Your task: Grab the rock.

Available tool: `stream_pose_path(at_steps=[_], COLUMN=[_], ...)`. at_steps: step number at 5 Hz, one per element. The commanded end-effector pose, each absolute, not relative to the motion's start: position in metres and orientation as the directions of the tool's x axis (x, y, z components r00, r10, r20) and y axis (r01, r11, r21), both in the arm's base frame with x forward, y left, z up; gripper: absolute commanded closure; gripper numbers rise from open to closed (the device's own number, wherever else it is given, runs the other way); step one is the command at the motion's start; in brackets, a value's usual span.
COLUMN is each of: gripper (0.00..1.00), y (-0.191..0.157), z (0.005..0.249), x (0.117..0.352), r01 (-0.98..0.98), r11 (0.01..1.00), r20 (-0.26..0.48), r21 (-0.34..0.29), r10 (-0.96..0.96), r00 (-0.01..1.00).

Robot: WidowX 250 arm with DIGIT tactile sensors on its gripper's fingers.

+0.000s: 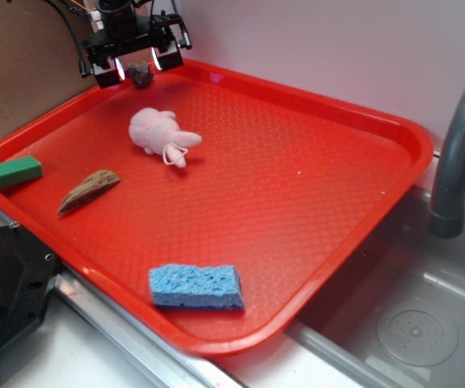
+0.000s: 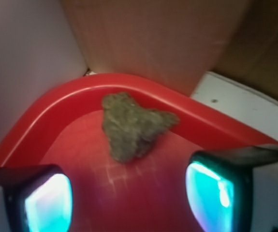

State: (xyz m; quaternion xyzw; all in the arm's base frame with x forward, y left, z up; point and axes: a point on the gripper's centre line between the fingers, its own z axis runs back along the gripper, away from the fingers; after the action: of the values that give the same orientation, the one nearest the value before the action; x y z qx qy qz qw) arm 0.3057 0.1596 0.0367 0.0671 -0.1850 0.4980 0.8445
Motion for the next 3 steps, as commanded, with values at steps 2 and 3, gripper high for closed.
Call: stream_pose_path(at_steps=[2,3], gripper=[0.29,1.0], y=[0.194,0.199], z=[0.05,0.047], x=[0.314,0.313], r01=[-0.895,-0.899], r11=[0.439,0.43], r20=[0.41,0.397], r21=[-0.081,-0.08], r10=[0.833,0.841], r00=[0.371,0.367])
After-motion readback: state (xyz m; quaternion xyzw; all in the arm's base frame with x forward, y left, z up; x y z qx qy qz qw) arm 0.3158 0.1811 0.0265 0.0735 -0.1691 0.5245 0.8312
